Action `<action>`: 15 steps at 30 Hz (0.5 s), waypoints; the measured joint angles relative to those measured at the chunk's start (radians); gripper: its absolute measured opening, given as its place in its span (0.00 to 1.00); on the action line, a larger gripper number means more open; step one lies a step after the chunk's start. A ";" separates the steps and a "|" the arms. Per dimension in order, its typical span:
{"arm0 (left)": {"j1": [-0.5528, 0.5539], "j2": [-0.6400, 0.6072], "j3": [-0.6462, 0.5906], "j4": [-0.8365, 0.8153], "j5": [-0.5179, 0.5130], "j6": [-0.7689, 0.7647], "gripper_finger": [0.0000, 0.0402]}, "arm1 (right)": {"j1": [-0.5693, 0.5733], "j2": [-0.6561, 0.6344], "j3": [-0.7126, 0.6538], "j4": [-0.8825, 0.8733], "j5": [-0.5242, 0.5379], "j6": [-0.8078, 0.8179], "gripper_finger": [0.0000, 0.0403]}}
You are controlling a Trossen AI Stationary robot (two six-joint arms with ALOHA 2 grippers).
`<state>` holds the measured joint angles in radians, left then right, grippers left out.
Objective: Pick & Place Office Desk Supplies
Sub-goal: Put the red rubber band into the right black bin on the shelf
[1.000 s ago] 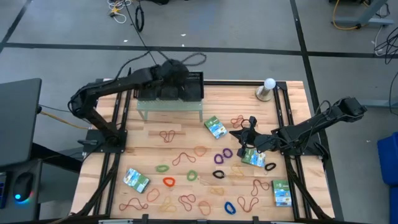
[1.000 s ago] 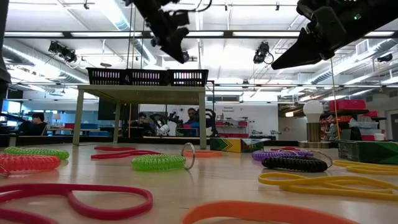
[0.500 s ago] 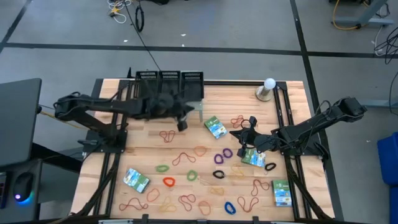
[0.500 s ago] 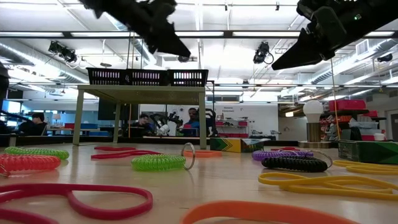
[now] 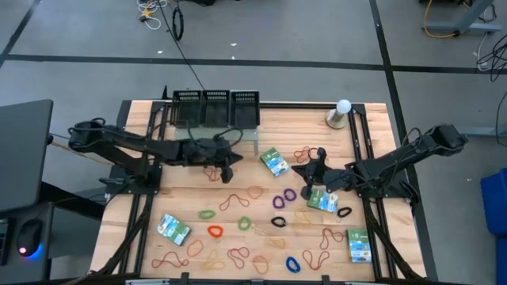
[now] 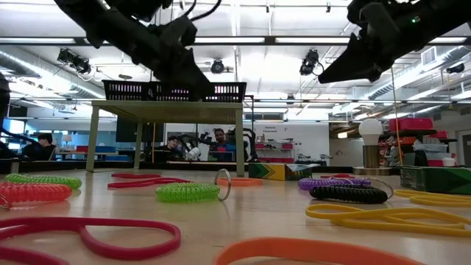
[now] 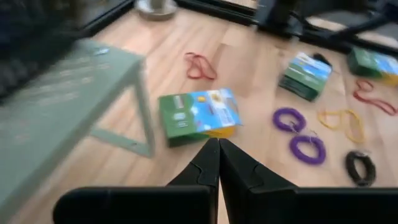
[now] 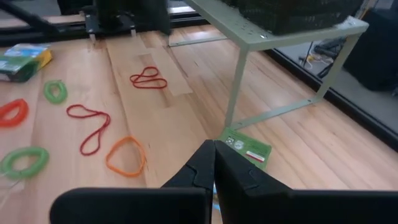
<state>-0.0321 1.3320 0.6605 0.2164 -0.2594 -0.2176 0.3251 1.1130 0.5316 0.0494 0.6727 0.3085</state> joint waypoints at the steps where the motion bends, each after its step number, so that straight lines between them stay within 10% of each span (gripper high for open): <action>1: -0.020 0.017 0.000 0.018 -0.003 0.022 0.01 | -0.007 0.000 0.000 0.000 -0.004 0.006 0.03; 11: -0.248 0.273 -0.030 0.527 0.081 -0.058 0.03 | -0.021 0.000 0.000 0.003 -0.024 0.021 0.03; 15: -0.317 0.370 -0.031 0.568 -0.059 -0.110 0.02 | -0.021 0.000 0.000 0.007 -0.027 0.023 0.03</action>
<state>-0.3488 1.7019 0.6296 0.7843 -0.3182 -0.3279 0.3042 1.1130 0.5316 0.0566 0.6460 0.3315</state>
